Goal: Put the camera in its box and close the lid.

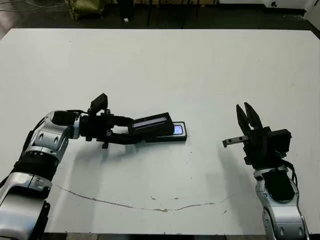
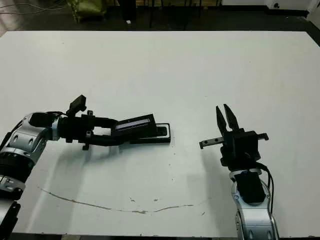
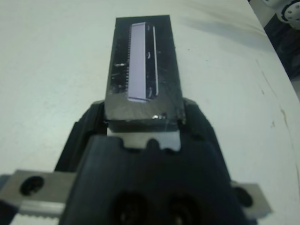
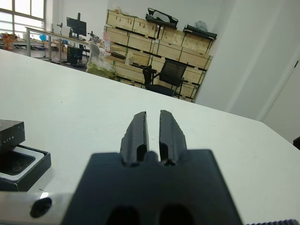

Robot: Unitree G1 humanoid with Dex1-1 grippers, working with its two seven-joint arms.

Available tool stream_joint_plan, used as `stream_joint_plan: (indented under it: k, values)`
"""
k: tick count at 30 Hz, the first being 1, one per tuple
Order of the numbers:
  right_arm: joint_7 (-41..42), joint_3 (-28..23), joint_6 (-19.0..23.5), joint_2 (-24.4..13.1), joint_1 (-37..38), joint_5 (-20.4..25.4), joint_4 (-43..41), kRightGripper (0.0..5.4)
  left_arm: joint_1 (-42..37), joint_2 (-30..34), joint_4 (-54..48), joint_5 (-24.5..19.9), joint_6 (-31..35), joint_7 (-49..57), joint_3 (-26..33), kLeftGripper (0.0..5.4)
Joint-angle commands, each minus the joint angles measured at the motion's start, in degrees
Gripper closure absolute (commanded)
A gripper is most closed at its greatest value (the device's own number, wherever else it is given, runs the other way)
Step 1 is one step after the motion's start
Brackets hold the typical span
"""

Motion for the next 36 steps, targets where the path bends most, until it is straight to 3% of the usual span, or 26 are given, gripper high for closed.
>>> stream_joint_plan:
  k: [1,16,24,36]
  values:
    - [0.1,-0.2,0.3,-0.2,0.6,0.5,0.5,5.4,0.3,-1.1,1.6,2.0,-1.8,-0.6,-1.6,3.19]
    - [1.1,-0.5,-2.1,-0.8,0.5,1.7,2.0,5.4,-1.1,-4.2,3.3,6.5,-7.5,2.9,-3.9,3.19]
    - [0.9,-0.6,-0.5,-0.2,0.6,2.8,1.1,5.4,-2.9,-5.4,5.4,8.8,-6.0,3.4,-6.2,3.19]
    - [2.2,-1.1,-3.8,-0.8,0.2,4.0,3.6,5.4,-6.2,-8.6,11.8,11.6,-9.5,4.5,-7.9,3.19]
